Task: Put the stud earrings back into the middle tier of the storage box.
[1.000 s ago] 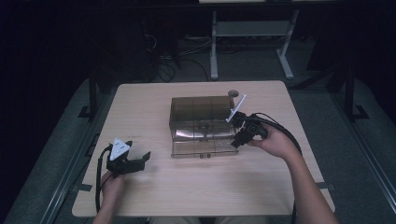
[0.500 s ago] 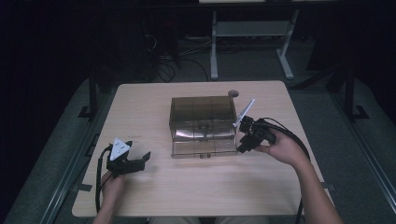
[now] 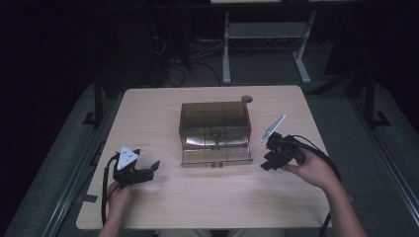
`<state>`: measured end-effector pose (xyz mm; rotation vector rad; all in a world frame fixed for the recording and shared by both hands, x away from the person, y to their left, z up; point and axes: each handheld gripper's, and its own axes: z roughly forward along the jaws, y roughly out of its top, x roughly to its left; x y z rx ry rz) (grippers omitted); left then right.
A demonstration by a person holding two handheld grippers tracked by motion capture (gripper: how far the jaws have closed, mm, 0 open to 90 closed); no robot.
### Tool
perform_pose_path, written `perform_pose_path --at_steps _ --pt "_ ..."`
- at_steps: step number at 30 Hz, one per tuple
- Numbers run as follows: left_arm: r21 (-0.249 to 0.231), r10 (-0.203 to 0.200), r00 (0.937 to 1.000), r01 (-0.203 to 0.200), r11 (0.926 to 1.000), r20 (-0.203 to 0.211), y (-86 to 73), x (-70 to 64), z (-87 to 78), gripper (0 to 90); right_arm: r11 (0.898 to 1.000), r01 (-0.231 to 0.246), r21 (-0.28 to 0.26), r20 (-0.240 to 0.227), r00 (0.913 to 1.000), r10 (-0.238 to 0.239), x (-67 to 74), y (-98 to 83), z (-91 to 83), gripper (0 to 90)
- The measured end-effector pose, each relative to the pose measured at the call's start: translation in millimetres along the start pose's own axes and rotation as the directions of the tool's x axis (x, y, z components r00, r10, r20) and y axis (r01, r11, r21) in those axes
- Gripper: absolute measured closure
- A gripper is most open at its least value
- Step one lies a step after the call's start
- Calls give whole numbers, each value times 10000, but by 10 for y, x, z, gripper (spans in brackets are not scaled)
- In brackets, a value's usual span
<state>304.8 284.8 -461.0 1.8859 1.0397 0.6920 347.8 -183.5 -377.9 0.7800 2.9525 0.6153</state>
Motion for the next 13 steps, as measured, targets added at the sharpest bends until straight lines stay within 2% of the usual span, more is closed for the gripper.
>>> perform_pose_path --at_steps 7,13 --pt "-52 -29 10000 28 10000 -4 -2 -5 5 129 9997 -222 -125 20 9998 222 61 -240 24 553" --pt "76 143 9999 -143 9999 -45 2 3 7 129 9988 -412 -249 91 9991 414 132 -471 89 524"
